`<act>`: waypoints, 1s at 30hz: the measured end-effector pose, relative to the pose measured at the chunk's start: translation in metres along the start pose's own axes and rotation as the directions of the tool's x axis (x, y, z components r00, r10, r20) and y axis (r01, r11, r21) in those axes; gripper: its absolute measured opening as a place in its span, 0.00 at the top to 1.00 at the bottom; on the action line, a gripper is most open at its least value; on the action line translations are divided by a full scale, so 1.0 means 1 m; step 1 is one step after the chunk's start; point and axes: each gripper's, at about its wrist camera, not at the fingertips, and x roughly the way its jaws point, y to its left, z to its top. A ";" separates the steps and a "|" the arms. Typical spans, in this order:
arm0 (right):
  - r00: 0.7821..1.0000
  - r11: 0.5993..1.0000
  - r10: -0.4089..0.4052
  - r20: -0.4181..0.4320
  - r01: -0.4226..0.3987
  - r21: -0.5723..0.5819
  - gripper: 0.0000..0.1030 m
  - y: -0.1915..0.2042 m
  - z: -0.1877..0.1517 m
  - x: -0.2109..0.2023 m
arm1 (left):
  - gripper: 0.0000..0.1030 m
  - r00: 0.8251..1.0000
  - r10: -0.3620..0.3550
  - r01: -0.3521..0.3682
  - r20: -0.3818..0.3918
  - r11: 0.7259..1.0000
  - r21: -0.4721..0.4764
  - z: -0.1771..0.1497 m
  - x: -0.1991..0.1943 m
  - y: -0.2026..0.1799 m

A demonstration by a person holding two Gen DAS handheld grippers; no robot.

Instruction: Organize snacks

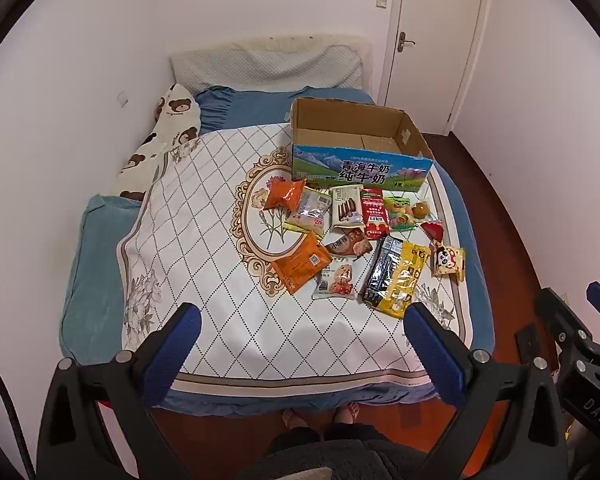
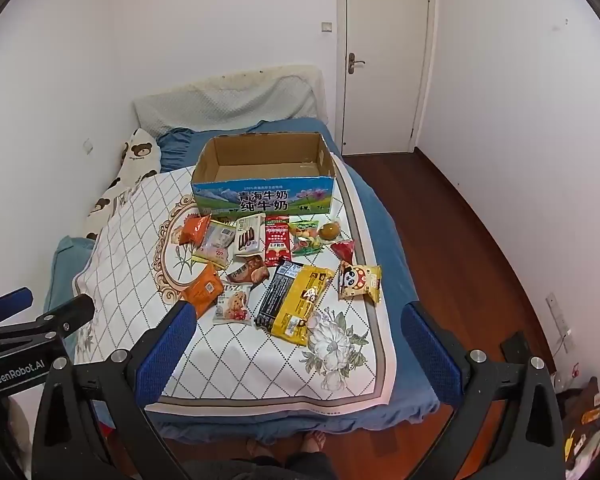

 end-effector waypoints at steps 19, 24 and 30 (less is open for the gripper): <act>1.000 1.000 0.005 -0.006 -0.005 -0.007 0.00 0.004 0.002 0.000 | 0.00 1.000 0.007 -0.007 -0.007 1.000 -0.003 -0.001 0.000 0.000; 1.000 1.000 0.008 -0.006 -0.008 -0.005 0.00 0.004 0.000 0.001 | 0.00 1.000 0.006 -0.006 -0.007 1.000 -0.005 0.000 -0.003 0.004; 1.000 1.000 0.011 -0.007 -0.011 -0.004 0.00 0.003 0.002 0.000 | 0.00 1.000 0.006 -0.006 -0.007 1.000 -0.007 0.000 -0.003 0.003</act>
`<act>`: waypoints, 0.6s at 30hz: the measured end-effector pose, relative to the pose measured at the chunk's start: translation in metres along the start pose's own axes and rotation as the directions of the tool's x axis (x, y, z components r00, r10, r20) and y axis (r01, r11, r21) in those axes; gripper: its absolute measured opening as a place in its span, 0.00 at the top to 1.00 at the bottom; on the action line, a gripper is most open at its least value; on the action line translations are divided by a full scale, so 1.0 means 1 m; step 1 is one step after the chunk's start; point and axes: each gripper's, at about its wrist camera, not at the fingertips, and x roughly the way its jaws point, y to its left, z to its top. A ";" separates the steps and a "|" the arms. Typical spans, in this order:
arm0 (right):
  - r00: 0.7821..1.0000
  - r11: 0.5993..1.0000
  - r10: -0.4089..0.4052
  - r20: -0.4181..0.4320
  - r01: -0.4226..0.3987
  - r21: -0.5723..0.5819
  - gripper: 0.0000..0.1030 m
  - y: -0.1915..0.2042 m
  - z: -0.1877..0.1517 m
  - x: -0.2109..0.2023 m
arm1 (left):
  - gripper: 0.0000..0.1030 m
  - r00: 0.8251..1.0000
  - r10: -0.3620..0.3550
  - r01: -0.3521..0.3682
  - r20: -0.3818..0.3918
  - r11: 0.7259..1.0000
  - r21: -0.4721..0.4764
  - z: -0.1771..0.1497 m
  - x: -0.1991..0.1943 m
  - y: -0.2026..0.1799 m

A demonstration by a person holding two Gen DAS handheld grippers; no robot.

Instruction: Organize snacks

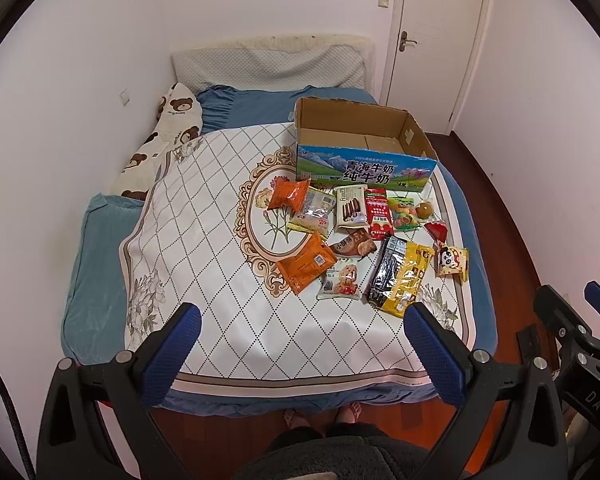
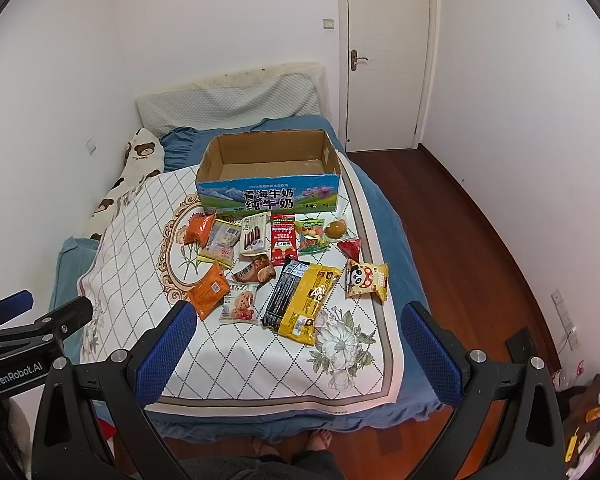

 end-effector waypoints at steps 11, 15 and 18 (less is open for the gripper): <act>1.000 1.000 -0.006 0.006 0.006 0.009 0.00 0.005 0.002 0.004 | 0.00 1.000 -0.003 0.004 -0.004 1.000 0.007 0.002 0.004 0.000; 1.000 1.000 -0.008 -0.003 0.008 0.009 0.00 0.006 0.002 0.009 | 0.00 1.000 -0.004 0.004 -0.004 1.000 0.008 0.004 0.006 0.001; 1.000 1.000 -0.009 -0.004 0.009 0.006 0.00 0.007 0.004 0.010 | 0.00 1.000 -0.006 0.006 -0.004 1.000 0.007 0.004 0.006 0.001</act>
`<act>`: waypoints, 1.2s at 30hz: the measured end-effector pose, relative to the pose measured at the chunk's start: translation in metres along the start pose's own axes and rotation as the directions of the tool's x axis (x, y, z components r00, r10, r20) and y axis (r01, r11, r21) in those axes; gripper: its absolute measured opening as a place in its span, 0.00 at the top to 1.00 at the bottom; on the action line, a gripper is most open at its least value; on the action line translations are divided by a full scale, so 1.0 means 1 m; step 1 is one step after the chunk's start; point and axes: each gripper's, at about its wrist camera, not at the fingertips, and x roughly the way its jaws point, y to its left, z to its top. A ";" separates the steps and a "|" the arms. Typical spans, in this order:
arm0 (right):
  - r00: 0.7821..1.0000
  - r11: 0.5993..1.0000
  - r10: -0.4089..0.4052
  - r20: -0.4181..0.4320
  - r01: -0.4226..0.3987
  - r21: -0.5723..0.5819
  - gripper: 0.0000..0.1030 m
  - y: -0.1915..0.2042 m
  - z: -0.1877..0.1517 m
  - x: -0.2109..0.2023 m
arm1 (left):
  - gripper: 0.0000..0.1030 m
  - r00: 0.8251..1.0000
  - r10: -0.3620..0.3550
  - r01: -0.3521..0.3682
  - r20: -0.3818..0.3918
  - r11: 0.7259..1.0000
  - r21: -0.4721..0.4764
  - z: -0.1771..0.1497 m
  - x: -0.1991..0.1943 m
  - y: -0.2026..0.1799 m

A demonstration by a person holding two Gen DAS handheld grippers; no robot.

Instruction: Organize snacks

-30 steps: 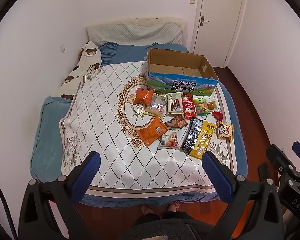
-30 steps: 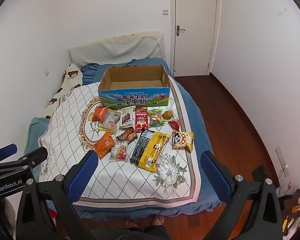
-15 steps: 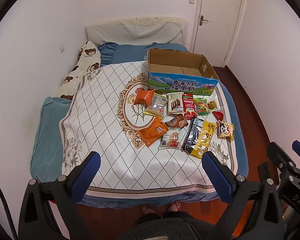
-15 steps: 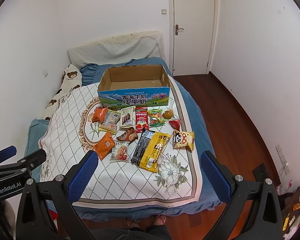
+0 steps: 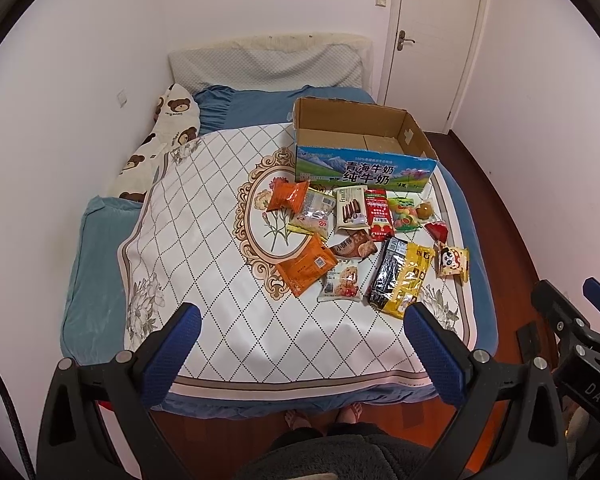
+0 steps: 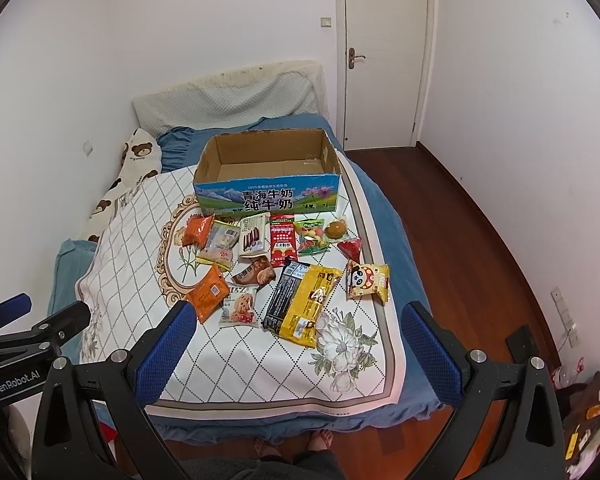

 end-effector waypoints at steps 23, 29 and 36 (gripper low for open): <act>1.000 1.000 -0.008 0.002 0.008 -0.004 0.00 0.000 0.004 0.005 | 0.00 1.000 -0.003 0.003 0.005 1.000 -0.005 0.006 0.004 0.002; 1.000 1.000 -0.006 0.007 0.006 -0.004 0.00 -0.004 0.006 0.003 | 0.00 1.000 -0.001 0.001 0.009 1.000 -0.004 0.007 0.002 0.000; 1.000 1.000 0.003 0.011 -0.003 -0.004 0.00 -0.006 0.008 0.001 | 0.00 1.000 0.000 0.000 0.015 1.000 -0.006 0.010 -0.001 0.000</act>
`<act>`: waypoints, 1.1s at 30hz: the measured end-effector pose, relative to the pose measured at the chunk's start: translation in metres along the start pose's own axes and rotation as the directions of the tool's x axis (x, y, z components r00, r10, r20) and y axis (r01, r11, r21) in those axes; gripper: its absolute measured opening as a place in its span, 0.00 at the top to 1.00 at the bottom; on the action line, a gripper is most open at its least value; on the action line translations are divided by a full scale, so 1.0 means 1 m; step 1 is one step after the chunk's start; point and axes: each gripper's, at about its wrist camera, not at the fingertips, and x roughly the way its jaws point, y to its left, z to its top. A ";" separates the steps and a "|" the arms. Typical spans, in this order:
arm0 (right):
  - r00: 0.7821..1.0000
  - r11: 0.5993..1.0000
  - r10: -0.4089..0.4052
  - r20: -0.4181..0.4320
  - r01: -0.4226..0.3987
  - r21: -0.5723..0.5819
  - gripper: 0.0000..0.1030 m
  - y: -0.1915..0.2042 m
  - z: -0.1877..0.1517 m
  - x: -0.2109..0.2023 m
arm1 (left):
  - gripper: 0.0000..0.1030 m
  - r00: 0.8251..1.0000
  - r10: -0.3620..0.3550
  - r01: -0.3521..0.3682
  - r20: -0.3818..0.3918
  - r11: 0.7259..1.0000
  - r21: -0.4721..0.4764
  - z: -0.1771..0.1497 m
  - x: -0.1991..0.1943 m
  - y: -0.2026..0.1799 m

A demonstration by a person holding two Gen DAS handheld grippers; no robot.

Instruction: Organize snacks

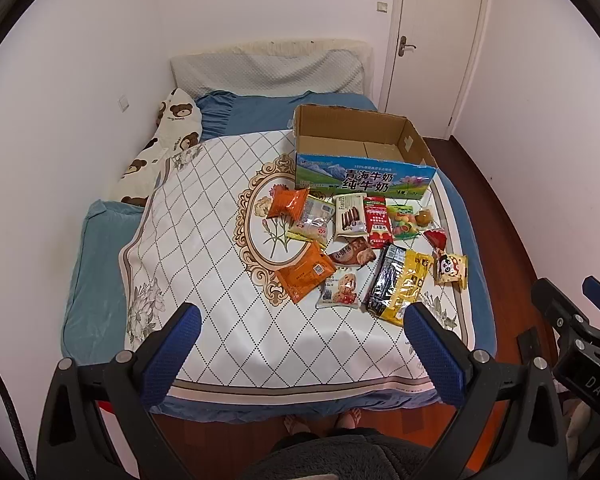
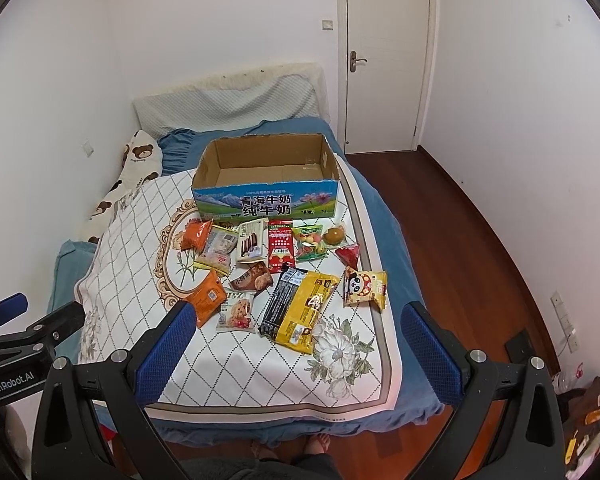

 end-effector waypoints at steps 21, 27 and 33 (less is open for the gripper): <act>0.995 0.997 0.039 -0.092 -0.032 0.072 0.00 -0.019 0.002 0.056 | 0.00 0.994 0.096 -0.096 -0.060 0.995 0.003 0.006 0.061 -0.002; 0.953 0.983 0.111 -0.282 -0.064 0.170 0.00 -0.042 -0.010 0.174 | 0.00 0.961 0.230 -0.212 -0.151 0.969 0.129 0.002 0.146 -0.008; 0.878 0.970 0.189 -0.439 -0.098 0.222 0.00 -0.044 -0.036 0.280 | 0.00 0.922 0.301 -0.204 -0.243 0.913 0.354 -0.001 0.232 -0.026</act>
